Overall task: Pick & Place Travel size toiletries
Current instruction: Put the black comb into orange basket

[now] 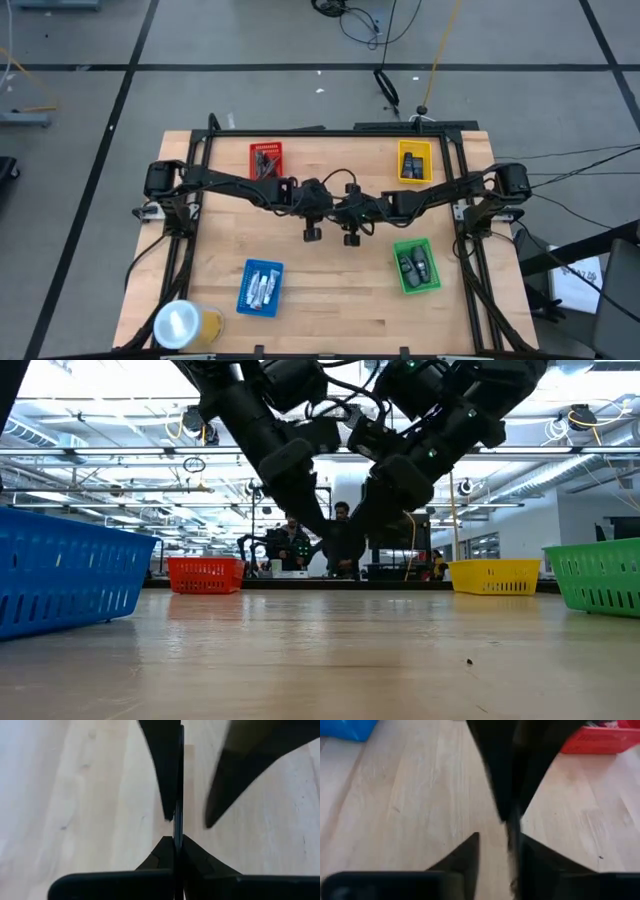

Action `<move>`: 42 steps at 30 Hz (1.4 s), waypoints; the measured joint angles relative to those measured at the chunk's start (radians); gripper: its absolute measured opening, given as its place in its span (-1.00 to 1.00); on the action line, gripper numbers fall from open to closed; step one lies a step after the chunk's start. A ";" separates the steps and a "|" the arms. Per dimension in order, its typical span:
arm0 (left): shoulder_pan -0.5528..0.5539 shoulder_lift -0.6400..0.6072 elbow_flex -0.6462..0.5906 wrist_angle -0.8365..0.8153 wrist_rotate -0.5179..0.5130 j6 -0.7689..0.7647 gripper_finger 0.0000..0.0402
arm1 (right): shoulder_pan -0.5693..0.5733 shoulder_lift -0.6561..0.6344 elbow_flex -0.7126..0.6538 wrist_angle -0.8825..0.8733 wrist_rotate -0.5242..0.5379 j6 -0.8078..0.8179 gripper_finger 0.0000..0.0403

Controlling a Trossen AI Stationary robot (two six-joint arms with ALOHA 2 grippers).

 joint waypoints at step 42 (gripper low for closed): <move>0.364 -0.390 -0.479 -0.008 -0.350 -0.698 -0.88 | -0.006 -0.509 -0.113 -0.201 0.223 0.054 0.54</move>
